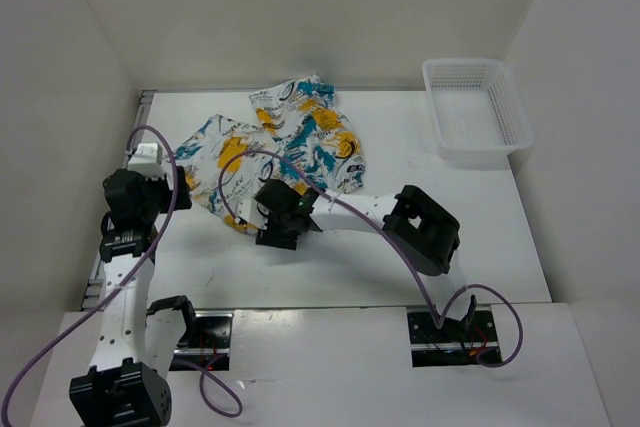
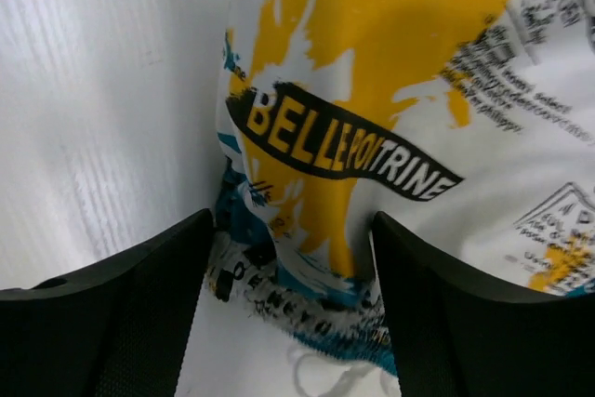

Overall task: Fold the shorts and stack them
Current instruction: Flatten the shorts out

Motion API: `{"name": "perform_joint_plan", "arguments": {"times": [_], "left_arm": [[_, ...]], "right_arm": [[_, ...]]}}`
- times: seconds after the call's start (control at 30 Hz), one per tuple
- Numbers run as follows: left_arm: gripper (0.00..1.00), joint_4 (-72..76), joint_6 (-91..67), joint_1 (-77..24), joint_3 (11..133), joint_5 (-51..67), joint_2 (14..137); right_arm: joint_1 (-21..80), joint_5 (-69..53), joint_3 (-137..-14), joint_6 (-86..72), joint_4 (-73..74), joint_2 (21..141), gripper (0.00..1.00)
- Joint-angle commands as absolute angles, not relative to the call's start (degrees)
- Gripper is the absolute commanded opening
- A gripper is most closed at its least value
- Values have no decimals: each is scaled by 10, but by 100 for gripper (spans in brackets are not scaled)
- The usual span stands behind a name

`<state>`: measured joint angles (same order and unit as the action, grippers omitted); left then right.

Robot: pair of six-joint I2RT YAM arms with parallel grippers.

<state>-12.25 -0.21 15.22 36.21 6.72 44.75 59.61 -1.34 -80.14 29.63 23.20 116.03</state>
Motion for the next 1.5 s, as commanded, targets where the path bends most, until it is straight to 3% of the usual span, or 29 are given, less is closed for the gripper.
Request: {"name": "perform_joint_plan", "arguments": {"times": [0.0, 0.07, 0.1, 0.17, 0.2, 0.23, 0.4, 0.5, 0.6, 0.63, 0.67, 1.0, 1.1, 1.47], "left_arm": [[100, -111, 0, 158, 367, 79, 436], [100, -111, 0, 163, 367, 79, 436], [100, -111, 0, 163, 367, 79, 436], [100, -111, 0, 163, 367, 79, 436], [100, -111, 0, 163, 367, 85, 442], [100, -111, 0, 163, 367, 85, 442], [100, -156, 0, 163, 379, 119, 499], [100, -190, 0, 148, 385, 97, 566], [100, -237, 0, 128, 412, 77, 637], [100, -248, 0, 114, 419, 71, 669], [100, -254, 0, 107, 427, 71, 685], [100, -222, 0, 42, 476, 103, 765], [100, -177, 0, 24, 494, 91, 799], [100, -114, 0, -2, 584, 123, 946]], "right_arm": [[598, -10, -788, 309, 221, 1171, 74], [598, -19, -774, 320, 229, 1171, 64], [598, -19, -766, 330, 236, 1162, 42], [598, -19, -735, 357, 252, 1133, 21], [598, -6, -718, 369, 257, 1117, 5], [598, 0, -700, 380, 258, 1099, 0], [568, 7, -528, 489, 334, 913, 0], [513, 7, -444, 550, 361, 792, 7], [481, 13, -393, 592, 325, 674, 54], [481, 13, -378, 598, 314, 649, 93], [481, 7, -378, 599, 304, 629, 100], [419, -46, -469, 477, 337, 650, 100], [371, -46, -503, 454, 326, 693, 95], [183, -12, -652, 305, 196, 871, 95]]}}
